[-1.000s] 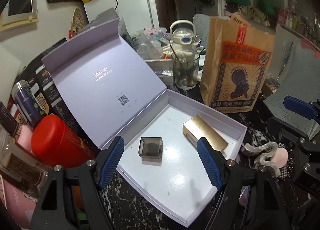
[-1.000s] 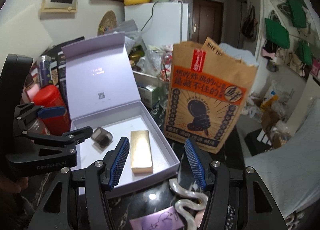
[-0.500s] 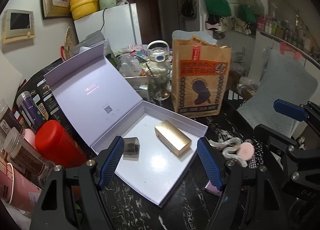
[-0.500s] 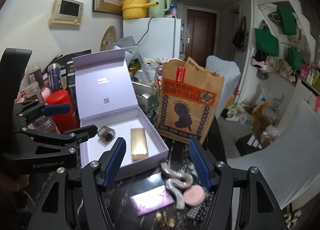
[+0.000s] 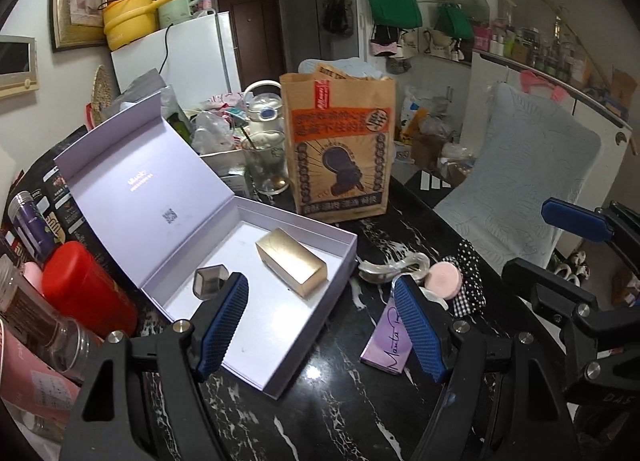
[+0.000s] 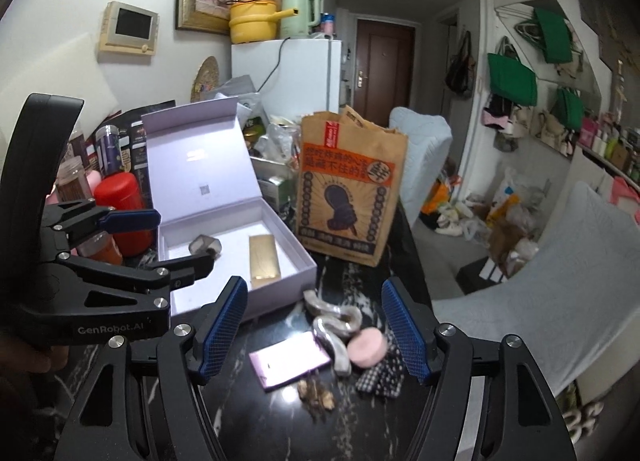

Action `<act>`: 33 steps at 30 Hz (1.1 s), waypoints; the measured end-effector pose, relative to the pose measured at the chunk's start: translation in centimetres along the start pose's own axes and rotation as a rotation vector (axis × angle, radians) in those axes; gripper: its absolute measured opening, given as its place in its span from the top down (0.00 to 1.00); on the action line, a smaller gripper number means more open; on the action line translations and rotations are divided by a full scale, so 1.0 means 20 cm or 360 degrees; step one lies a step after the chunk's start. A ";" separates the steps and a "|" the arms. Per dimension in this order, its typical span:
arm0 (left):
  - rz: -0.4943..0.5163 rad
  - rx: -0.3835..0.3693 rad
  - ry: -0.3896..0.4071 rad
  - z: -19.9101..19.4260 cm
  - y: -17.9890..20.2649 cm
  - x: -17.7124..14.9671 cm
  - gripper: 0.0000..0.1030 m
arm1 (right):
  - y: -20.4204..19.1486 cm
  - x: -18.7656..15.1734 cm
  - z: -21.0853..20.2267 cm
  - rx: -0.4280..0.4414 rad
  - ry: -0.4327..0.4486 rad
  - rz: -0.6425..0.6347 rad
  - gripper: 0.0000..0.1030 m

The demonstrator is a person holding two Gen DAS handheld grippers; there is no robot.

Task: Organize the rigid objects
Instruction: 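Withdraw both tools from the lavender box back over the table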

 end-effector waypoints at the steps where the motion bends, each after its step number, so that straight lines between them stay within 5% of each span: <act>1: 0.0005 -0.0002 -0.0003 0.00 0.01 -0.01 0.27 | 0.01 -0.01 0.00 -0.0003 -0.0005 0.0007 0.32; 33: 0.0063 -0.0223 -0.0308 0.35 0.20 -0.37 0.27 | 0.13 -0.53 0.15 0.0094 -0.0261 0.0232 0.32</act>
Point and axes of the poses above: each gripper's, at about its wrist camera, not at the fingertips, and z roughly the way its jaws point, y to its right, x to its top, the point moved 8 cm from there along z, roughly the way its jaws point, and after that the axes turned 3 degrees about -z, right-handed, at the moved point
